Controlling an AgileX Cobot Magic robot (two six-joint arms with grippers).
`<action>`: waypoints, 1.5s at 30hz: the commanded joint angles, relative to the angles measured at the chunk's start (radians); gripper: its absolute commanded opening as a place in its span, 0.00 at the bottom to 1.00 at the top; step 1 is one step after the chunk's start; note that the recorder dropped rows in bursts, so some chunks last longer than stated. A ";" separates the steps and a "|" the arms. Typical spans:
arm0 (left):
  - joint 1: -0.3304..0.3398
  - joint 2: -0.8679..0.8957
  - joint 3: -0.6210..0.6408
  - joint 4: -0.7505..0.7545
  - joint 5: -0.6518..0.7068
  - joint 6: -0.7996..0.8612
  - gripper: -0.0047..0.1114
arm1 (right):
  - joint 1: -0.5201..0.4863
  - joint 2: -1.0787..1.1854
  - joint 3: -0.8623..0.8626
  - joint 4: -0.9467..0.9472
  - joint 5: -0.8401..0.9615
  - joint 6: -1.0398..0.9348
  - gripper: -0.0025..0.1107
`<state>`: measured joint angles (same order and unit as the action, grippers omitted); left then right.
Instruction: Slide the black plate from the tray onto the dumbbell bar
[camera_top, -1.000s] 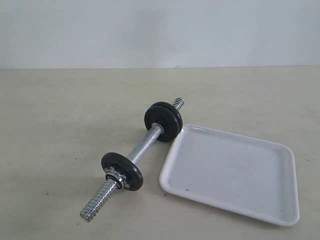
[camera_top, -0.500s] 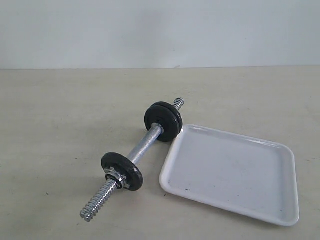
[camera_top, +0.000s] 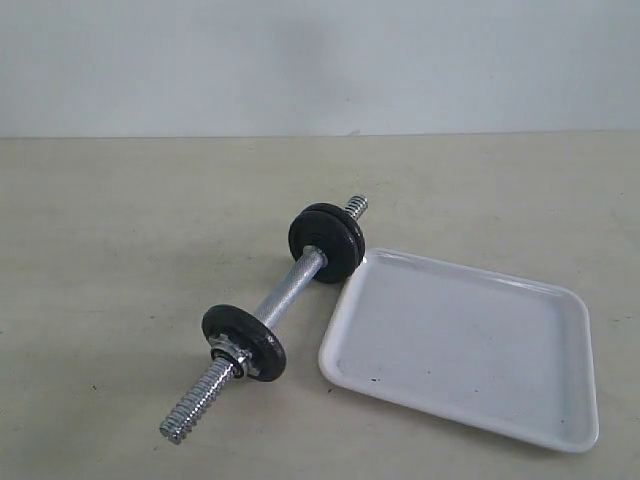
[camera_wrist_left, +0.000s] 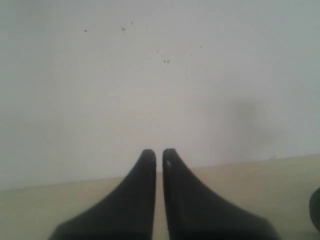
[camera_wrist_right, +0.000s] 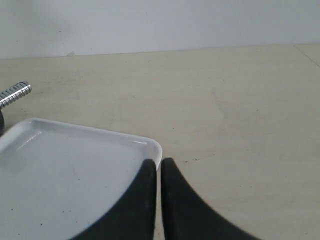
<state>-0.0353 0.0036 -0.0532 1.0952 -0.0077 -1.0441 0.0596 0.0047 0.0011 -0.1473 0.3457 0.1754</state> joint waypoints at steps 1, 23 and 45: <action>0.007 -0.004 0.053 0.001 -0.043 -0.013 0.08 | 0.001 -0.005 -0.001 0.004 -0.005 0.000 0.03; 0.007 -0.004 0.053 -1.294 0.103 1.161 0.08 | 0.001 -0.005 -0.001 0.004 -0.005 0.000 0.03; 0.027 -0.004 0.053 -1.062 0.308 1.023 0.08 | 0.001 -0.005 -0.001 0.004 -0.005 0.000 0.03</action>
<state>-0.0104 0.0036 -0.0035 0.0294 0.2991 -0.0259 0.0596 0.0047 0.0011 -0.1473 0.3457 0.1754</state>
